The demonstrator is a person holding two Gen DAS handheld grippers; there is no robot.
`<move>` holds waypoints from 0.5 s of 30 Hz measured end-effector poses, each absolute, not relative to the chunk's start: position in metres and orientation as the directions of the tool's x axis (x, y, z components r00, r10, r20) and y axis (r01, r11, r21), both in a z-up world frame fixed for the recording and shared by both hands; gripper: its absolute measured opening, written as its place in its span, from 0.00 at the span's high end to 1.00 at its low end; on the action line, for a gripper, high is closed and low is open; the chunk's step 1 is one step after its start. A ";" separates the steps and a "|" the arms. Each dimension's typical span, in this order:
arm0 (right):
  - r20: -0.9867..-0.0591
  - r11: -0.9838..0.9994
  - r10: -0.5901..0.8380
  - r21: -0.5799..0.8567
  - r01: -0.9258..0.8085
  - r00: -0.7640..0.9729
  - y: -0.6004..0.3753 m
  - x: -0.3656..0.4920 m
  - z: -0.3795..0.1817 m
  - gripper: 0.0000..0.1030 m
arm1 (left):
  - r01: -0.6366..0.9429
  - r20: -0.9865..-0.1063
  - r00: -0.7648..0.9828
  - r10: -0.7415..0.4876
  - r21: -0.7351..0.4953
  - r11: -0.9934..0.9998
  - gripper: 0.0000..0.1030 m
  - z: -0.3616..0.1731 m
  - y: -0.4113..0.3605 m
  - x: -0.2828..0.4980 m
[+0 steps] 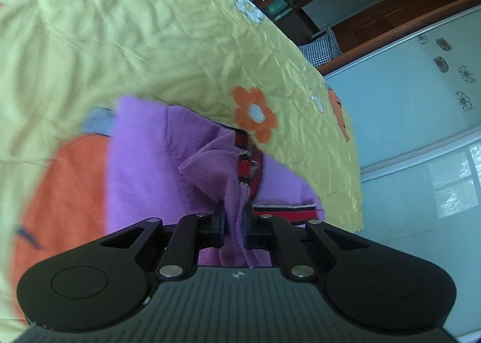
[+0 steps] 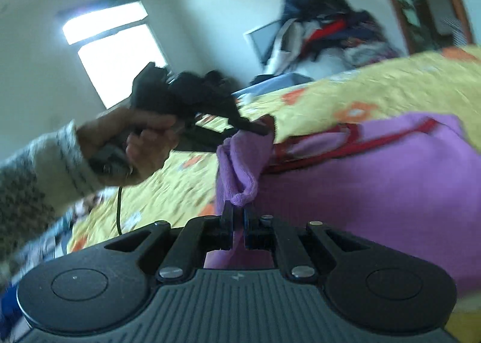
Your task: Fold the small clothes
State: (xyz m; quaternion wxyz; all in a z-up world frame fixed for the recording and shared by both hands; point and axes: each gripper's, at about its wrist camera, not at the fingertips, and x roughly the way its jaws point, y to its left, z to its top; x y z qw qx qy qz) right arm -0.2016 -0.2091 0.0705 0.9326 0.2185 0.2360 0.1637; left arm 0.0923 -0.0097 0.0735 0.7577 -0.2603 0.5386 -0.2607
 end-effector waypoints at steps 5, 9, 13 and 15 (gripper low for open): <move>-0.352 0.823 0.359 0.556 -0.116 0.864 -0.266 -0.216 0.059 0.95 | 0.143 -0.656 0.269 -0.706 -0.698 0.702 0.95 0.068 -0.076 0.092; -0.322 0.797 0.329 0.599 -0.079 0.888 -0.299 -0.230 0.055 0.95 | 0.200 -0.651 0.245 -0.718 -0.691 0.695 0.96 0.072 -0.126 0.089; -0.320 0.791 0.284 0.612 -0.032 0.904 -0.327 -0.241 0.050 0.95 | 0.243 -0.659 0.213 -0.721 -0.679 0.692 0.98 0.067 -0.168 0.087; -0.320 0.788 0.263 0.616 -0.011 0.910 -0.340 -0.246 0.048 0.95 | 0.256 -0.665 0.191 -0.722 -0.677 0.690 0.98 0.063 -0.188 0.086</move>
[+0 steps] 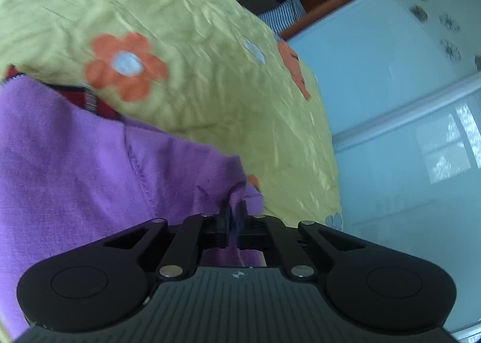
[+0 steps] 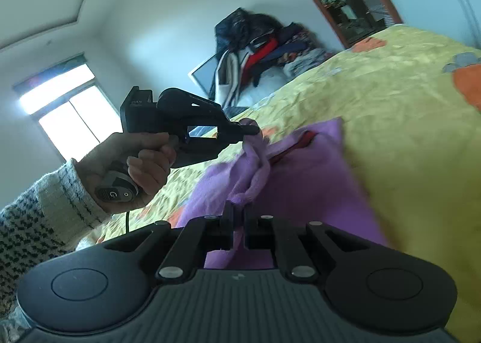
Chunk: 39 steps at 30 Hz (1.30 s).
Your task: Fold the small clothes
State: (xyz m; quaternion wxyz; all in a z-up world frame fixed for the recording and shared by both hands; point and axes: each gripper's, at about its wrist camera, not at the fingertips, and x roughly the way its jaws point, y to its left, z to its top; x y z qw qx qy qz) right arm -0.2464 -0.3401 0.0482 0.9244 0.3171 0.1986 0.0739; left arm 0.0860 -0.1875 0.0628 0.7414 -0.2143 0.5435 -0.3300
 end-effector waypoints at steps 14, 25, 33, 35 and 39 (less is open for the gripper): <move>-0.356 0.781 0.157 0.616 0.105 0.921 -0.379 -0.285 0.033 0.95 | 0.335 -0.673 0.102 -0.733 -0.670 0.662 0.98 0.037 -0.272 0.062; -0.484 0.829 0.130 0.532 0.173 0.865 -0.379 -0.288 0.036 0.70 | 0.395 -0.660 0.121 -0.741 -0.653 0.646 0.48 0.052 -0.259 0.049; -0.450 0.931 0.247 0.357 -0.081 0.858 -0.363 -0.222 0.064 0.70 | 0.455 -0.725 0.412 -0.552 -0.361 0.814 0.30 0.087 -0.150 0.035; -0.493 0.932 0.295 0.336 -0.134 0.818 -0.355 -0.192 0.060 0.70 | 0.436 -0.752 0.424 -0.505 -0.319 0.841 0.34 0.071 -0.138 0.044; -0.592 0.963 0.242 0.245 -0.114 0.769 -0.356 -0.143 0.044 0.73 | 0.423 -0.781 0.449 -0.434 -0.241 0.873 0.35 0.043 -0.136 0.057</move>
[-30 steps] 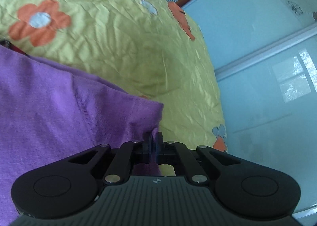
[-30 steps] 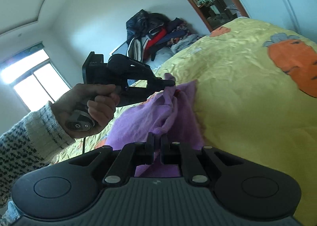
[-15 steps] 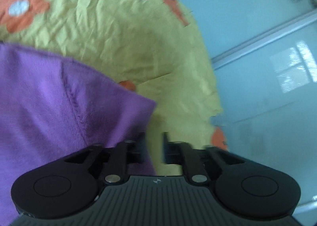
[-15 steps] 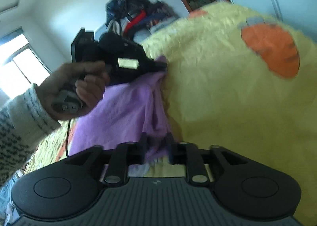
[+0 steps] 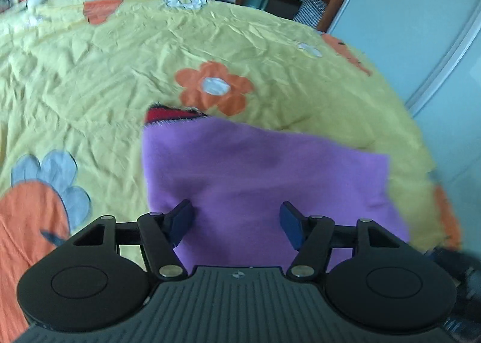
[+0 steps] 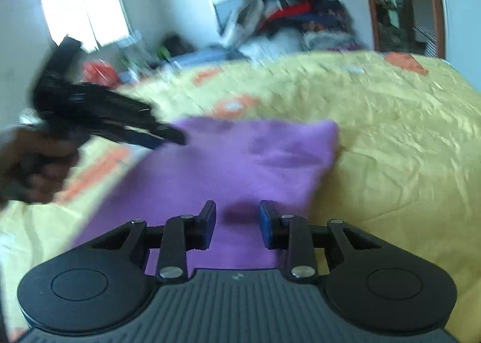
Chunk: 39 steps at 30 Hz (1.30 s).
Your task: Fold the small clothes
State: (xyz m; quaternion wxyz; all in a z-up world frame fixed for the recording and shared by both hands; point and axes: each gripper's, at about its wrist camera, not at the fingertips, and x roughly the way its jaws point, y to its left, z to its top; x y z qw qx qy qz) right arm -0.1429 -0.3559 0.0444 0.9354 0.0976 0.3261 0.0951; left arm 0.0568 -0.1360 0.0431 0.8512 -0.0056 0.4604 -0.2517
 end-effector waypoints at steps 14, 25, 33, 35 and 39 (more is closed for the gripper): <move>-0.565 0.934 0.337 0.304 -0.189 0.754 -0.355 -0.217 0.053 0.71 | 0.482 -0.696 0.455 -0.556 -0.332 0.811 0.27 0.051 -0.086 -0.065; -0.567 0.941 0.299 0.308 -0.140 0.767 -0.382 -0.222 0.061 0.60 | 0.478 -0.725 0.405 -0.557 -0.351 0.805 0.23 0.031 -0.069 -0.088; -0.557 0.878 0.357 0.475 -0.064 0.750 -0.423 -0.175 0.038 0.59 | 0.314 -0.659 0.300 -0.690 -0.615 0.724 0.22 0.018 -0.063 0.004; -0.553 0.852 0.384 0.521 -0.053 0.739 -0.432 -0.165 0.030 0.59 | 0.293 -0.643 0.298 -0.706 -0.642 0.709 0.21 0.015 -0.065 0.019; -0.536 0.801 0.434 0.597 -0.038 0.724 -0.443 -0.146 0.015 0.54 | 0.284 -0.655 0.301 -0.693 -0.632 0.721 0.18 0.017 -0.080 0.040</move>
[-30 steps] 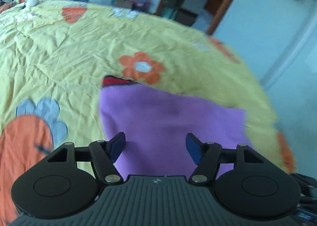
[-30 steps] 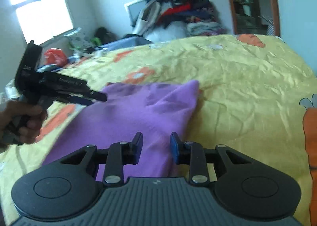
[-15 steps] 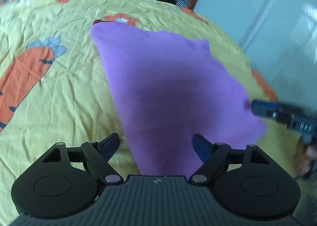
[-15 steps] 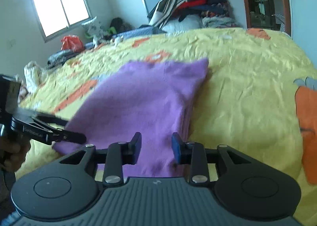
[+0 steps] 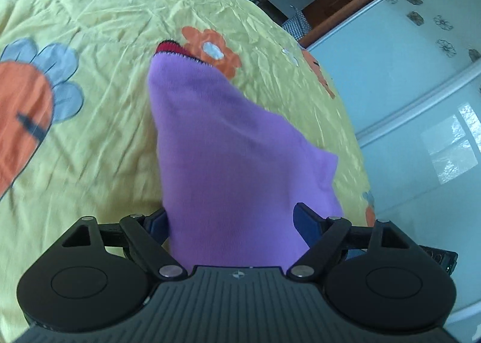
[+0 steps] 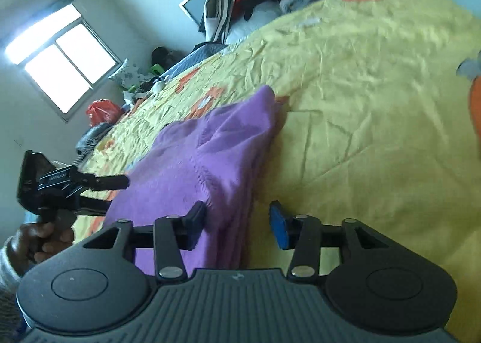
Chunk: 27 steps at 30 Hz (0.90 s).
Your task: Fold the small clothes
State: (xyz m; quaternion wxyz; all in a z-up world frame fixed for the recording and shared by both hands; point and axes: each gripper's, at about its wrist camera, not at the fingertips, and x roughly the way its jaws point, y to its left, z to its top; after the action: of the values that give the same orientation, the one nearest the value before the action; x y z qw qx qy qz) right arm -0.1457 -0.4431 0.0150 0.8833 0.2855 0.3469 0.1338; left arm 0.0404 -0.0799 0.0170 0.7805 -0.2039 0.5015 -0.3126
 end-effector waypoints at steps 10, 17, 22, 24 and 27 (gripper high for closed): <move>-0.490 0.725 0.460 0.689 0.006 0.741 -0.450 -0.077 0.005 0.53 | 0.286 -0.702 0.364 -0.612 -0.541 0.791 0.12 0.023 -0.110 0.077; -0.522 0.951 0.146 0.309 0.027 0.840 -0.420 -0.079 0.054 0.51 | 0.248 -0.737 0.627 -0.251 -0.117 0.962 0.27 0.049 -0.114 0.084; -0.520 0.968 0.244 0.178 -0.175 0.819 -0.374 -0.084 0.063 0.59 | 0.443 -0.626 0.625 -0.466 -0.207 0.872 0.25 0.074 -0.132 0.037; -0.582 0.977 0.214 0.114 -0.182 0.784 -0.363 -0.067 0.052 0.61 | 0.486 -0.650 0.588 -0.481 -0.192 0.853 0.24 0.066 -0.150 0.033; -0.631 0.994 0.112 0.065 -0.092 0.768 -0.373 -0.039 0.032 0.58 | 0.468 -0.737 0.568 -0.367 -0.077 0.880 0.24 0.035 -0.171 0.047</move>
State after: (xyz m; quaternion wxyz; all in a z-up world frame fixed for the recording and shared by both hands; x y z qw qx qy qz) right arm -0.0389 -0.3731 0.0319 0.9400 0.0150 0.3364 0.0543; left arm 0.0473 -0.1713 0.0347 0.8832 0.0635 0.4000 -0.2364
